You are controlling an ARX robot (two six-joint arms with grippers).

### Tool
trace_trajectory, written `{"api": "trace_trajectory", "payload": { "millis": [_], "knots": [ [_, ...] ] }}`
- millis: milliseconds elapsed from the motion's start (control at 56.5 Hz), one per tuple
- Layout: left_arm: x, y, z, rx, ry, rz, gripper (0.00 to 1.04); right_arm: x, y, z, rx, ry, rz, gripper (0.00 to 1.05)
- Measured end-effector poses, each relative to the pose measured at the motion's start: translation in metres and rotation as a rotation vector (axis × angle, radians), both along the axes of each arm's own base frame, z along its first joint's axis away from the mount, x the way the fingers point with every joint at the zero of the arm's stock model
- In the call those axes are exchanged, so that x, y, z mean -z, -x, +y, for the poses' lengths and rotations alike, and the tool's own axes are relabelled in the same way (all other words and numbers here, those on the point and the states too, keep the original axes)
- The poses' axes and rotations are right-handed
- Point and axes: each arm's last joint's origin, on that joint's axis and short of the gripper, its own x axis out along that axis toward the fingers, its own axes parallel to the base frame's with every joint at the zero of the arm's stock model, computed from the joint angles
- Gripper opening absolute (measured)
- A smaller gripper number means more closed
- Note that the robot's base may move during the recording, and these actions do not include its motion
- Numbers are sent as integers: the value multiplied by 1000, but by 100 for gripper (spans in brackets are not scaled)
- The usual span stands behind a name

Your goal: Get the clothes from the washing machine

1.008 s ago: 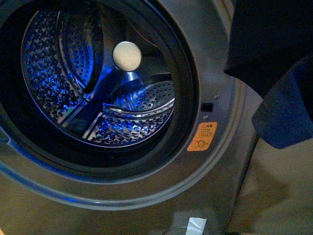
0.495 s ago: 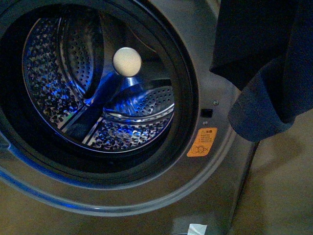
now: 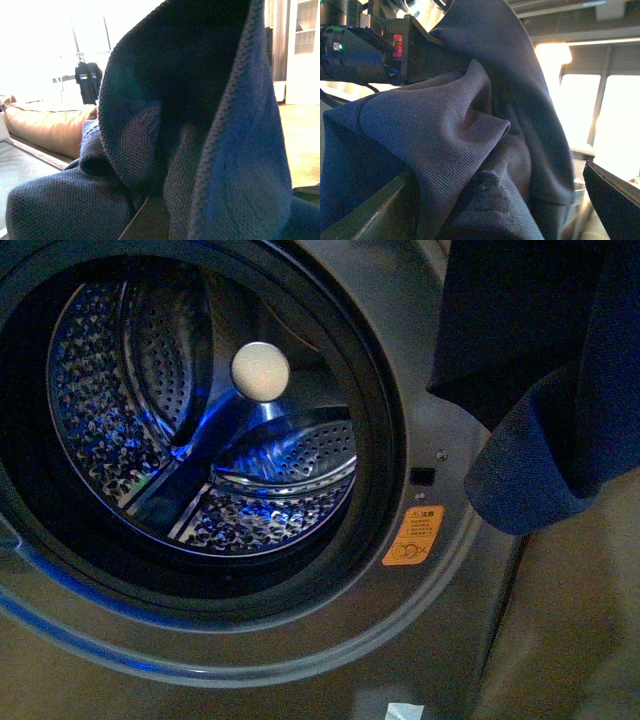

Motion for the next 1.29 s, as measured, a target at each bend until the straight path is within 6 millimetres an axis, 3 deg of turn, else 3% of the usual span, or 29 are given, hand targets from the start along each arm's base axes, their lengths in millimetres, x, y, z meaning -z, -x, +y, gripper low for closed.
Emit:
{"api": "trace_trajectory", "payload": {
  "millis": [159,283,566,938,1079,1291],
  "knots": [
    [0,0,0,0,0,0,7,2,-1,16,-374,5,177,97],
    [0,0,0,0,0,0,7,3,-1,22,-483,-51,277,97],
    [0,0,0,0,0,0,7,13,-13,26,-366,-131,378,97],
    [0,0,0,0,0,0,7,16,-13,33,-255,-69,344,97],
    [0,0,0,-1,0,0,7,22,-35,67,-226,-62,316,97],
    [0,-1,0,-1,-2,1,7,34,-49,75,-195,-22,333,97]
  ]
}}
